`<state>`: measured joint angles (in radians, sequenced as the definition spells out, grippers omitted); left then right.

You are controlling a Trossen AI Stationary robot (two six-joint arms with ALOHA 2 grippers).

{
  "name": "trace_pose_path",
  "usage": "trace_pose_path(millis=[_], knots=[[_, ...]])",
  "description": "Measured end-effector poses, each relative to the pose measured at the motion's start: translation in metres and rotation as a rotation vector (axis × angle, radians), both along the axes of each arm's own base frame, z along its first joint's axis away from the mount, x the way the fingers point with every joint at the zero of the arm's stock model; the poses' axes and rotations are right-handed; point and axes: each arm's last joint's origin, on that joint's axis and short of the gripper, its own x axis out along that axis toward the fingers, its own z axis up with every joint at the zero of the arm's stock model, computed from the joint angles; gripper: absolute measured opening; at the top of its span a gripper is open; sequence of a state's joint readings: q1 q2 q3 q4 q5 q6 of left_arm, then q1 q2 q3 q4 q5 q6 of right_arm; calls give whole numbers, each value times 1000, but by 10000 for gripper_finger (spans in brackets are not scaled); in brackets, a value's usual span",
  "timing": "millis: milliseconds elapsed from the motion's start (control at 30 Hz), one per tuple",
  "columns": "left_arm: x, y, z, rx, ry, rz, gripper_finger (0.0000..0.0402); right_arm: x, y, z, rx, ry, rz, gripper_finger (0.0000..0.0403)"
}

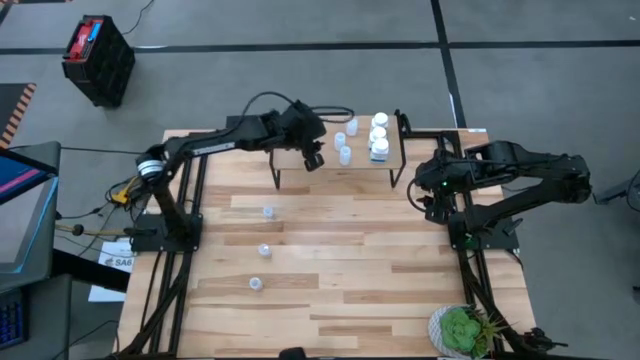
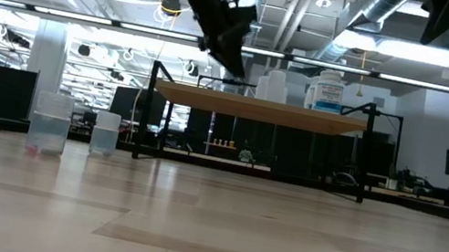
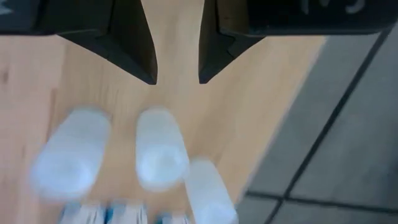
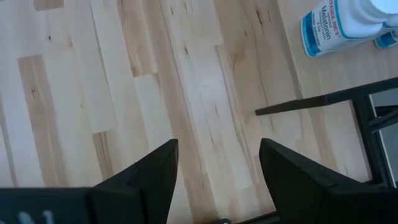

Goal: Pick and place medicine bottles onto shelf by color
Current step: Adjust the center small white pill bottle on the shelf, then put the small transparent pill bottle on the shelf

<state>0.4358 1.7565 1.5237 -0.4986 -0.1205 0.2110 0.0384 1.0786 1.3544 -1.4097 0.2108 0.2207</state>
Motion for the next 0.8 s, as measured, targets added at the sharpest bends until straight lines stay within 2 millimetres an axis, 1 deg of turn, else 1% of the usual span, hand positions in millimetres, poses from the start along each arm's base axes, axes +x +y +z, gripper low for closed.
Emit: trace_pose_path(millis=[33,100,233,600,800], knots=[[2,1,-6,4,23,9,106,0,0,0,0,0,0,248],[7,4,-11,12,13,11,106,0,0,0,0,0,-1,248],[14,6,-17,16,-3,3,106,0,0,0,0,0,0,248],[30,6,-23,43,-76,-40,106,0,0,0,3,-5,-6,248],[30,5,-24,40,-75,-43,106,0,0,0,8,-6,-15,248]])
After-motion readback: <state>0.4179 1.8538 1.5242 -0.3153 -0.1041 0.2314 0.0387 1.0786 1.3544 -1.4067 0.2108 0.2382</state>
